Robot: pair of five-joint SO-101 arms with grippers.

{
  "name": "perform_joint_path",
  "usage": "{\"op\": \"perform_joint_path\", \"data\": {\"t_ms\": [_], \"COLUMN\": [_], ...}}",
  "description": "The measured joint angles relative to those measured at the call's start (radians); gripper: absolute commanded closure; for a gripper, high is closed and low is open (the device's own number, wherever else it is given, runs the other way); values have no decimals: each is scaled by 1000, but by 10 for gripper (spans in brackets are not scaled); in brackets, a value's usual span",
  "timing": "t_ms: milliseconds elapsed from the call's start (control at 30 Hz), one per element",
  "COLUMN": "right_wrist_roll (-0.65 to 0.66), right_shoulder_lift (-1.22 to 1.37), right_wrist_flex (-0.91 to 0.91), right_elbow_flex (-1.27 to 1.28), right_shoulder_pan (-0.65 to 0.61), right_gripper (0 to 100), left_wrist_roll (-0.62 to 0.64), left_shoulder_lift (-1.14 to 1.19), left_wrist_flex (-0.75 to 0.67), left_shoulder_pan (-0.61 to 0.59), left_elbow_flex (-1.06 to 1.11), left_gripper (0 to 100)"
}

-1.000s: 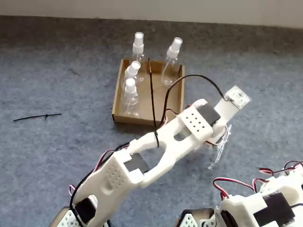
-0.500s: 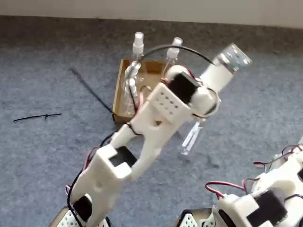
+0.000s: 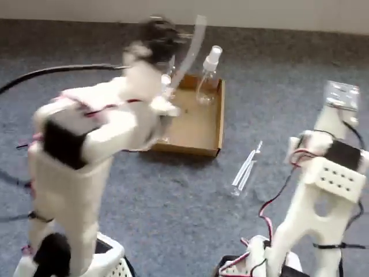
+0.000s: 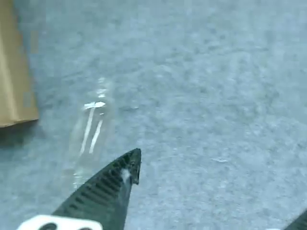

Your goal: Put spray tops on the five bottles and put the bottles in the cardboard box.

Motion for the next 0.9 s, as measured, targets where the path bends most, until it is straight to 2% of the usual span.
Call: {"op": "perform_joint_path", "data": {"t_ms": [100,200,333,433,567,900], "right_wrist_roll": [-87,-199,-319,-385,-420,-427], "right_shoulder_lift": [23,86,184,264,371,646], "right_wrist_flex": [14,17,17,5,-74,-192], "right_elbow_flex": [-2,-2,-2,-2,-2,-3], "right_shoulder_pan": [-201,-333,-377,-379,-379,-382], "right_gripper": [549,580,580,580,580,610], "left_wrist_roll": [-55,-132,-247,-299,-316,-345], "left_shoulder_lift": [-133,-215,-247,-247,-247,-247], "left_wrist_flex": [0,0,-15,-97,-230,-427], "left_shoulder_pan": [-203,-408,-621,-743,-830,-835], "left_elbow_flex": [144,287,443,563,733,1082], "left_gripper": [919,919,919,919,919,919]}}
